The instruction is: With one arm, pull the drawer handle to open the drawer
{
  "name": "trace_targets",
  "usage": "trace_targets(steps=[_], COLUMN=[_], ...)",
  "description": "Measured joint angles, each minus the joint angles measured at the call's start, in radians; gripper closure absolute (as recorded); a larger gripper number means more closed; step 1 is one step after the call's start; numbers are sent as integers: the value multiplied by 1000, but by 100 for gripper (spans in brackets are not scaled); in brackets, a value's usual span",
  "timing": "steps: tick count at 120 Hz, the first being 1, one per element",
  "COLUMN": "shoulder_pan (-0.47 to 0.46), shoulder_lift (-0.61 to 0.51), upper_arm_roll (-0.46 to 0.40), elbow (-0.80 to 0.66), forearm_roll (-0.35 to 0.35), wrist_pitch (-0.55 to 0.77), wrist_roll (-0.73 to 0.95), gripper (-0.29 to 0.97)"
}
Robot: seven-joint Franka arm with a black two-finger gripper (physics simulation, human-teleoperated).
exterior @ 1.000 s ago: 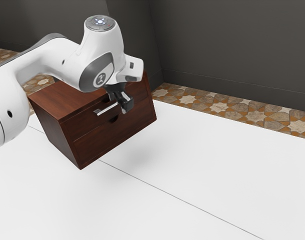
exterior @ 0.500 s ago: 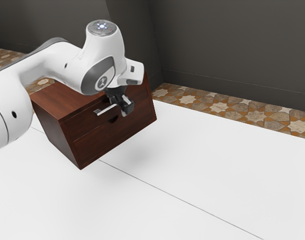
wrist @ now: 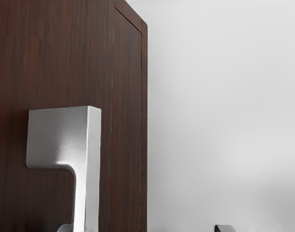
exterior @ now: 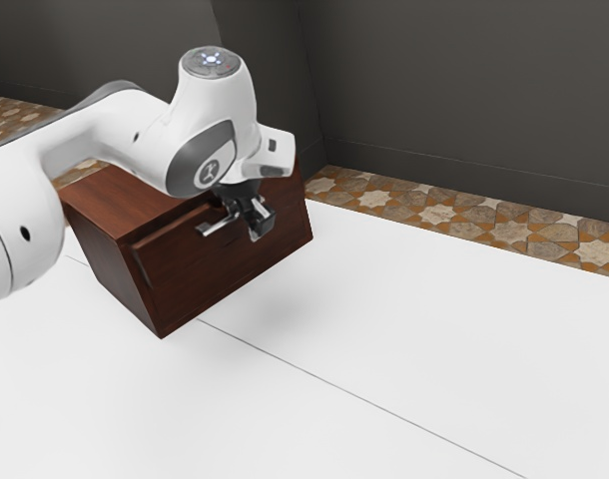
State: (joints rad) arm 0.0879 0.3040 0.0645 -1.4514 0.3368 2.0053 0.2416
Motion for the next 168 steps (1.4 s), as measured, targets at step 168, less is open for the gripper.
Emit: trace_targets(steps=[168], shoulder_pan=[-257], shoulder_lift=[-140], upper_arm_roll=[2], elbow=[-166], forearm_roll=[80], wrist_pitch=[-3], wrist_roll=[-199], gripper=[42])
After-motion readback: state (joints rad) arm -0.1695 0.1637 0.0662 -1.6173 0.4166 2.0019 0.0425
